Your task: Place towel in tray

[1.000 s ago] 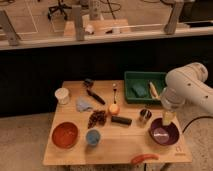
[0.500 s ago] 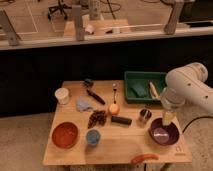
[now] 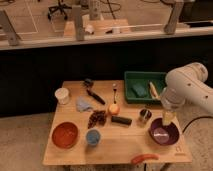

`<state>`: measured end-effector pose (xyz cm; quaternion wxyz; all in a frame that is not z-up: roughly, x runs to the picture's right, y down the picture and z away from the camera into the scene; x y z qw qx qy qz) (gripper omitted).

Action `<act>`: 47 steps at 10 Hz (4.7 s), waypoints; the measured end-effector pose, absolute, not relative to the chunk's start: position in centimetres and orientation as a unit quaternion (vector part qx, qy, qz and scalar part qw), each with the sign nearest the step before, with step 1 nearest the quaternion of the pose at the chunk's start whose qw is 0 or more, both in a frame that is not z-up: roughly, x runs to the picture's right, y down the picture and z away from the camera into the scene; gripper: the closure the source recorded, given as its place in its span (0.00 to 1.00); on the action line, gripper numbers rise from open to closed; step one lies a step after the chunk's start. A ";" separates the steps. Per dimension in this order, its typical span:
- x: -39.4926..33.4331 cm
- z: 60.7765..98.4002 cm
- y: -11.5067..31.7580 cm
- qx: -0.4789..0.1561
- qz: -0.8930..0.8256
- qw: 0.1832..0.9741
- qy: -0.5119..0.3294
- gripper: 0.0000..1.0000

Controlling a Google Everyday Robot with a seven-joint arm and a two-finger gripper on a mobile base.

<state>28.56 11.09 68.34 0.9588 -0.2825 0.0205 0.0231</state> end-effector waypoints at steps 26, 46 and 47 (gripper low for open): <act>4.0 81.0 2.6 -0.283 -0.058 0.953 -0.089 0.20; -8.3 87.0 4.0 -0.255 -0.078 0.946 -0.182 0.20; -9.3 87.3 4.4 -0.254 -0.084 0.945 -0.190 0.20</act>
